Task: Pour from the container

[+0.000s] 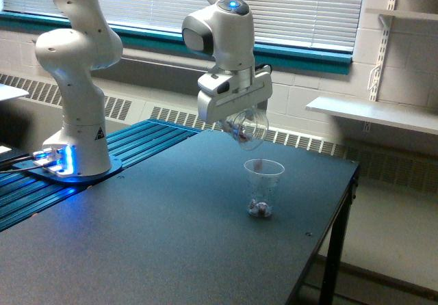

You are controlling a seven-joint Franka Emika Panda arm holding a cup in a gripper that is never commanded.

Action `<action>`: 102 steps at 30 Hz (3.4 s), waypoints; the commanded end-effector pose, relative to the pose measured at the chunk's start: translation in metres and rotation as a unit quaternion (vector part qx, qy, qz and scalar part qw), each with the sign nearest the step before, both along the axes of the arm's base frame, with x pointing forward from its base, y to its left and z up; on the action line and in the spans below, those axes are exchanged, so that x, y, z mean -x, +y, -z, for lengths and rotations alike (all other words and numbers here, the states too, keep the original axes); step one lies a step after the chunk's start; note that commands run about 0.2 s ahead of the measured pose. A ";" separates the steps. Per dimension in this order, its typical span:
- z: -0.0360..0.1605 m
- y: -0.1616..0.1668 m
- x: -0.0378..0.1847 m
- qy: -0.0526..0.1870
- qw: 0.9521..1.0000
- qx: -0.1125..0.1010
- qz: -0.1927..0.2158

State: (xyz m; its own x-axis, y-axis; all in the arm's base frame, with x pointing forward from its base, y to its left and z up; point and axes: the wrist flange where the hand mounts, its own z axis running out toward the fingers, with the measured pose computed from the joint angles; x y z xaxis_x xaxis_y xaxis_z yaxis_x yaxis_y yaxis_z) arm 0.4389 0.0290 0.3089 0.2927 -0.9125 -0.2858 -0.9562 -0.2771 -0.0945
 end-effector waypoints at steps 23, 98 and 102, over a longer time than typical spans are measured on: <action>0.012 0.006 -0.003 0.007 1.000 0.022 0.013; 0.008 0.036 -0.033 0.030 0.999 0.007 0.024; 0.008 0.038 -0.034 0.016 1.000 0.013 0.021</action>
State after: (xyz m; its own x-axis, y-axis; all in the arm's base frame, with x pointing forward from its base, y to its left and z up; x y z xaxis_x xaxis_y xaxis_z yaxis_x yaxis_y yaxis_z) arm 0.4706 0.0623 0.2993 0.2409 -0.9284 -0.2829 -0.9700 -0.2399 -0.0387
